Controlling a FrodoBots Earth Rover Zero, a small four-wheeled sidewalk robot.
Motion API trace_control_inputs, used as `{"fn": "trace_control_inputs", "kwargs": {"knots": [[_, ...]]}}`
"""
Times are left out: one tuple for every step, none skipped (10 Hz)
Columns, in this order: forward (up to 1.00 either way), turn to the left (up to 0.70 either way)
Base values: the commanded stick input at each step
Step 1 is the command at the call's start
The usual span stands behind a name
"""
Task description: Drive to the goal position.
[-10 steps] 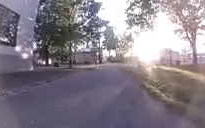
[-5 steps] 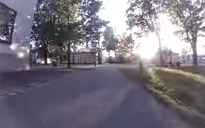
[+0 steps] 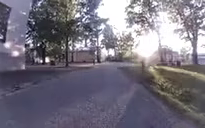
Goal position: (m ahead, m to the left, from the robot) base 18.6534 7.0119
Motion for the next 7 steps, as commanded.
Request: {"fn": "trace_control_inputs", "kwargs": {"knots": [[0.70, 0.00], [0.70, 0.00], [0.70, 0.00], [0.70, 0.00], [0.70, 0.00], [0.70, 0.00], [0.70, 0.00]]}}
